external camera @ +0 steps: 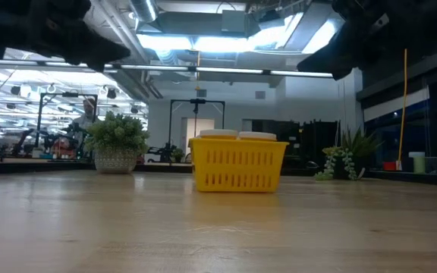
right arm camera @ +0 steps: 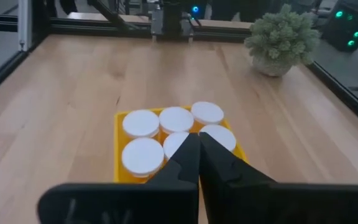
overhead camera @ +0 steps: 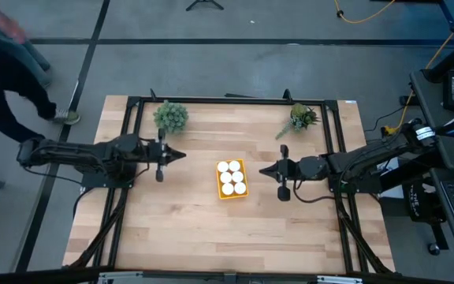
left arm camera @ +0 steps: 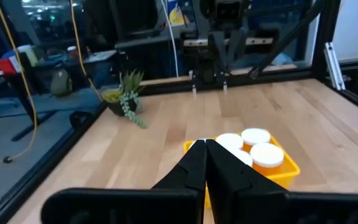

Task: Pick and place pill bottles into a basket
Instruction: Return to Home Position

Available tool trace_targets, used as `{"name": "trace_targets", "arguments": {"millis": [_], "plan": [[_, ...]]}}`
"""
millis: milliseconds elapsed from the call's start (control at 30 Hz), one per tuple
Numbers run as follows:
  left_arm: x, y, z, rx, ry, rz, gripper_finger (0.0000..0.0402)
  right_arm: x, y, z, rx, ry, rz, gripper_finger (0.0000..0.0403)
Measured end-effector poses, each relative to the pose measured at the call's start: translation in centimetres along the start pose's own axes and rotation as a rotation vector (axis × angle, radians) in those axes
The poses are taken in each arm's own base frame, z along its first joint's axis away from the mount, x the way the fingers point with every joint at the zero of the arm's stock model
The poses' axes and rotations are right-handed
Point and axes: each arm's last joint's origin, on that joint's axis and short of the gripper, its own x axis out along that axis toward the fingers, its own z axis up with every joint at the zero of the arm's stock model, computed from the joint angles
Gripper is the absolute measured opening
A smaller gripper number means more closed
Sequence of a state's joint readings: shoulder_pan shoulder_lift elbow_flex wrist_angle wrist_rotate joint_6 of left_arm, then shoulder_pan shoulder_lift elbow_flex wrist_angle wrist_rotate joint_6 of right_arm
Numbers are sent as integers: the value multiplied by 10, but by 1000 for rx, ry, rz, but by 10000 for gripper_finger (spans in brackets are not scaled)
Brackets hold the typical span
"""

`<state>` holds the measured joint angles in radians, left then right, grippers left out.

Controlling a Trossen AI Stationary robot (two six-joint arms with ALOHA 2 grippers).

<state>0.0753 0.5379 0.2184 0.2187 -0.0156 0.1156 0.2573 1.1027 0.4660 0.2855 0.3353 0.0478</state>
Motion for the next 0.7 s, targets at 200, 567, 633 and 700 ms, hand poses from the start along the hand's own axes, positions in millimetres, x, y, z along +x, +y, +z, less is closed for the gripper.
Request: {"name": "trace_targets", "arguments": {"millis": [200,567,633,700], "plan": [[-8,-10,-8,12,-14,24,2,0,1,0,-1,1,25,3],[-26,-15,-32,80,-182,42,1,-4,0,3,-18,-18,26,4],[-30,-14,-32,87,-185,42,1,-6,-1,6,-18,-35,27,4],[-32,-14,-36,72,-152,34,1,-9,-3,8,-19,-42,28,4]]}}
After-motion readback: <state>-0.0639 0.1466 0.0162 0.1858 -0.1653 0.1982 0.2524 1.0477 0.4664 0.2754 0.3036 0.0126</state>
